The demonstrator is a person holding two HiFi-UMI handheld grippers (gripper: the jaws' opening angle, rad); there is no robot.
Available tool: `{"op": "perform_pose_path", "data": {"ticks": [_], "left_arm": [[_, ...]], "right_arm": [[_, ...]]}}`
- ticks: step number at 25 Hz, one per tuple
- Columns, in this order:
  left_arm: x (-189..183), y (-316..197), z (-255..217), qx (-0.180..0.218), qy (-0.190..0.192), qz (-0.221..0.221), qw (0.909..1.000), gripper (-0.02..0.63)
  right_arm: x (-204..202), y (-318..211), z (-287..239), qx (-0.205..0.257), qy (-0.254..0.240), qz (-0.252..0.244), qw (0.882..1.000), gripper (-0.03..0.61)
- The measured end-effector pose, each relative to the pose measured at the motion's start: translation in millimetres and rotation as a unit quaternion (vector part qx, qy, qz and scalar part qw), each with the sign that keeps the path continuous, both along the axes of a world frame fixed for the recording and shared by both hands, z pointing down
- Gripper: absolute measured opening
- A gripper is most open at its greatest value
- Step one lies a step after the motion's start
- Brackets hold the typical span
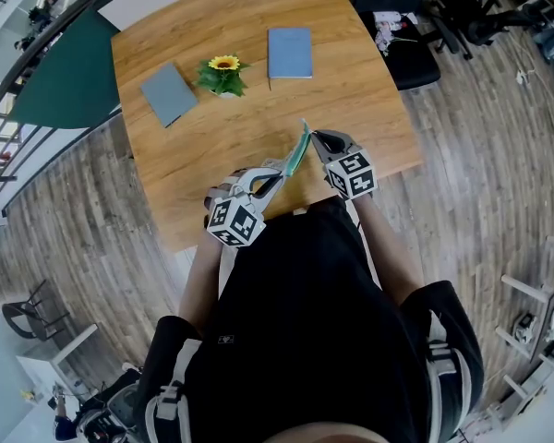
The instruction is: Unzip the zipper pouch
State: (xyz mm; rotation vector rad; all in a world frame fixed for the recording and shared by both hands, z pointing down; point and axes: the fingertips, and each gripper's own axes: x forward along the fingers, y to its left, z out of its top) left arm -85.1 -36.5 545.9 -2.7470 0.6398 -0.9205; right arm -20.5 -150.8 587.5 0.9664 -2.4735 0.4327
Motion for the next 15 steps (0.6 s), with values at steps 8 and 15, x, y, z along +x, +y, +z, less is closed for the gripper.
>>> {"op": "perform_pose_path", "data": {"ticks": [8,15], "left_arm": [[-1.2,2.2,0.6,-0.002,0.000,-0.001,1.0000,0.006],[-2.6,-0.1,2.2,-0.003,-0.001,-0.002,1.0000,0.006]], "right_arm": [[9.2,-0.3,2.3,0.001,0.003,0.012,1.000,0.008],[9.6,-3.2,3.5,0.002,0.004,0.016,1.000,0.008]]}}
